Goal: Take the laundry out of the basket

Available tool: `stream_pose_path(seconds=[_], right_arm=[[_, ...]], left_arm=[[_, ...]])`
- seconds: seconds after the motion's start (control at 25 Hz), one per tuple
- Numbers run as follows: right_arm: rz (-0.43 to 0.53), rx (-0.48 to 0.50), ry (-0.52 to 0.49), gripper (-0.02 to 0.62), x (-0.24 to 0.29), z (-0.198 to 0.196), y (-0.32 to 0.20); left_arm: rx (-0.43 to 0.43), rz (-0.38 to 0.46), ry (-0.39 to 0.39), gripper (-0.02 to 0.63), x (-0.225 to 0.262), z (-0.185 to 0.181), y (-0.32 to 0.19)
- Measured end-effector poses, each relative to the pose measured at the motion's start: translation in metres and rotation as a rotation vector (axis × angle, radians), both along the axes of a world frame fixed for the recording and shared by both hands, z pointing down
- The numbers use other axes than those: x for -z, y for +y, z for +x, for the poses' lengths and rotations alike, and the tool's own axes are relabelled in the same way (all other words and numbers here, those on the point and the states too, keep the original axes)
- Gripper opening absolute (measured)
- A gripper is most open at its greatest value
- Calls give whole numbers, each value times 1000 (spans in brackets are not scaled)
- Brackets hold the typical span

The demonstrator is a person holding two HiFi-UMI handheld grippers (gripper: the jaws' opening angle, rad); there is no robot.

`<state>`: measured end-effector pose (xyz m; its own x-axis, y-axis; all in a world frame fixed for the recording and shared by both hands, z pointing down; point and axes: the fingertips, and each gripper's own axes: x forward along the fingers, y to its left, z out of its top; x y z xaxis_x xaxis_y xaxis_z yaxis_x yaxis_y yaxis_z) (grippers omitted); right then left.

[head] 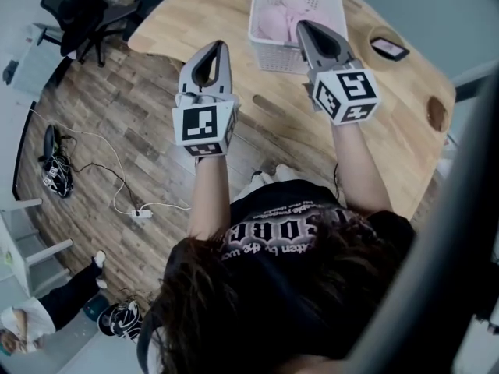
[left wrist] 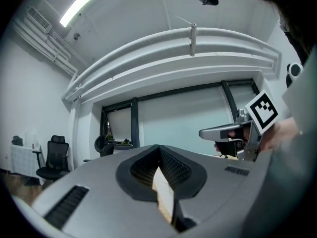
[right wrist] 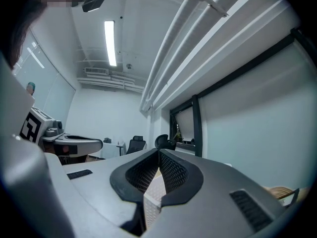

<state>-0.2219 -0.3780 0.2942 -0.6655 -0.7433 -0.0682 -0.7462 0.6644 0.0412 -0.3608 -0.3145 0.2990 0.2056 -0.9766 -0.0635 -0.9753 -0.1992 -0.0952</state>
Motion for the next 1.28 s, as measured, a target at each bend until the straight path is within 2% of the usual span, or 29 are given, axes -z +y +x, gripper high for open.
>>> stream_pose_path(seconds=[0.08,0.28,0.48,1.0,1.28], right_arm=[[10,-15,6,31,6,-3,-9],[55,-36,17,31,20,-5,-32],[41,-51,14,31,17,-4,-58],[37,-5,52,31,11,-21,-136],[21,26,86,31,-13,-29,-168]], left_arm=[[-16,-12,0,2,3,-4,-8],[-37,16,18,2,-3,-11,-32],[-32,-9,23,2,-2,-11,-59],[-55,-1,17,2,-6,-9,-134],[-57,-5,15,2,-9,-10,-159]])
